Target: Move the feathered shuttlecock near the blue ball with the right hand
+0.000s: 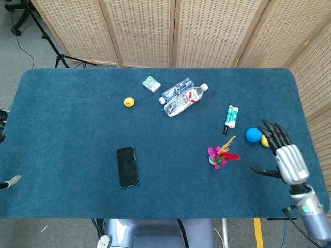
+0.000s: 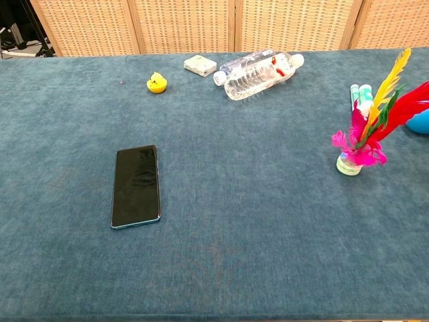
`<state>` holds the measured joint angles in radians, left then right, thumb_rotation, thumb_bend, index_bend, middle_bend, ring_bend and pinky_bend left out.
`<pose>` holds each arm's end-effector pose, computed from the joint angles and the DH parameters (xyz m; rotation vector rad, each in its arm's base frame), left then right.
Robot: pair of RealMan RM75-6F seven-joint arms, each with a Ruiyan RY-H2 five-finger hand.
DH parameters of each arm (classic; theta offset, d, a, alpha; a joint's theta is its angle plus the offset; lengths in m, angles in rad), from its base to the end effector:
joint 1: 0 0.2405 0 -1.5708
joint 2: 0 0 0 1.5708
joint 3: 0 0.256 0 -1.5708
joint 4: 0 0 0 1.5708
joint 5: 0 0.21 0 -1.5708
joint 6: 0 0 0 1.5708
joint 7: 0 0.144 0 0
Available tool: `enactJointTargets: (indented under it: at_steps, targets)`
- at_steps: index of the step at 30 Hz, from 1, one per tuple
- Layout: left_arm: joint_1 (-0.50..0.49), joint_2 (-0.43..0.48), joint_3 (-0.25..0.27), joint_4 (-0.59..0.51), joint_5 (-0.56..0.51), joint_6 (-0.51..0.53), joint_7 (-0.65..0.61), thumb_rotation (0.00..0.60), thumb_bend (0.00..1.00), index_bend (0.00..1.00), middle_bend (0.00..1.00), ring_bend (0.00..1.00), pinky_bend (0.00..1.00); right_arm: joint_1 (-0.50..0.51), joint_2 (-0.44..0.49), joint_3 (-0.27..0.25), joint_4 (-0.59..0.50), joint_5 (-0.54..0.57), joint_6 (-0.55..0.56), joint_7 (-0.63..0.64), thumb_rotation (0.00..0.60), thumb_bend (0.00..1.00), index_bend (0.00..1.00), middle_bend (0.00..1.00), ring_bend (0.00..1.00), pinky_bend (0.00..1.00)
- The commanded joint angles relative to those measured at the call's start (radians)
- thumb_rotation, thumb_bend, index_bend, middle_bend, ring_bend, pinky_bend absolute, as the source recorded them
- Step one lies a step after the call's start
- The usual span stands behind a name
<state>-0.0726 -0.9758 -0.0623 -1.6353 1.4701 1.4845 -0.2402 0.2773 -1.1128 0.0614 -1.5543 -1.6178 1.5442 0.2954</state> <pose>-0.3195 0.1800 0.2072 -1.2927 -0.9950 -0.9922 -0.2622 -0.2375 0.1687 1.4946 -0.8710 1.3259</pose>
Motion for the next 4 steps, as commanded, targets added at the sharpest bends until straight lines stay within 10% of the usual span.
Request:
enactJointTargets:
  at_steps: [1, 4]
  targets:
    - [0.004, -0.005, 0.001, 0.004, 0.007, 0.01, 0.002, 0.6, 0.0, 0.0, 0.0, 0.0, 0.0, -0.085, 0.014, -0.041, 0.024, 0.021, 0.063, -0.066, 0.6, 0.0, 0.0, 0.0, 0.0, 0.0]
    - [0.007, -0.006, 0.002, 0.007, 0.009, 0.014, -0.001, 0.6, 0.0, 0.0, 0.0, 0.0, 0.0, -0.132, -0.012, -0.054, 0.065, 0.03, 0.101, -0.098, 0.6, 0.0, 0.0, 0.0, 0.0, 0.0]
